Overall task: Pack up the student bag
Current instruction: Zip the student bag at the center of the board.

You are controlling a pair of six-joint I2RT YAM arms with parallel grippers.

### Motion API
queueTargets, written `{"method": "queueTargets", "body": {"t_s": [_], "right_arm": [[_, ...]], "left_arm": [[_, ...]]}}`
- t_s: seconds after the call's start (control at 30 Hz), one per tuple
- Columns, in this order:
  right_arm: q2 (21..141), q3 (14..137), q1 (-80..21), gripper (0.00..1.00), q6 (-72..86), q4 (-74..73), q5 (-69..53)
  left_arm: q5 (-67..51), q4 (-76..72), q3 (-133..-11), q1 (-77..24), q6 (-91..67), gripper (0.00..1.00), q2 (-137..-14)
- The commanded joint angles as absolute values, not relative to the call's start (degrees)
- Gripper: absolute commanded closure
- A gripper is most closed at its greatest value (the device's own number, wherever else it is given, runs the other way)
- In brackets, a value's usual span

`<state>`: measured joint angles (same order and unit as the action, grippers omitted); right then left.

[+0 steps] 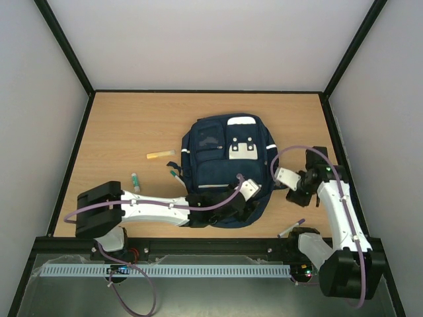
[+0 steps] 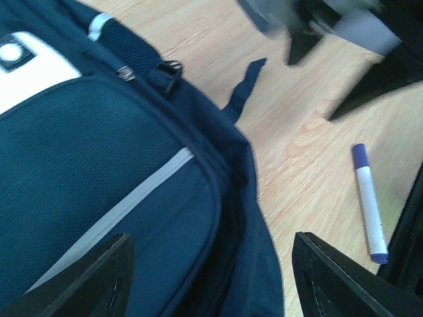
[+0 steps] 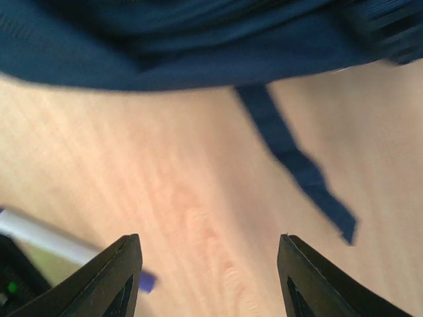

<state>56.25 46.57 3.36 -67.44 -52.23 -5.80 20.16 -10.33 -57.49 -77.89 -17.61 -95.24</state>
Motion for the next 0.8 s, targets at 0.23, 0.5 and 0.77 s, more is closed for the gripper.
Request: {"method": "queueTargets", "body": {"t_s": [0.23,0.5,0.77], "right_arm": [[42.9,31.1,3.4,0.40,-98.8,-67.1,5.8],[45.2,30.3,3.2,0.40,-103.4,-69.6,3.3],[44.6,22.2,-1.1,0.41,-96.9,-60.4,3.4]], "left_arm": [[27.3,-6.6,-50.2,-76.4,-26.6,0.31,-85.4],[28.6,-8.3,-46.1,-75.8,-27.9,0.29,-83.1],[28.4,-9.0,-46.3,-75.4,-28.0,0.29,-84.1]]}}
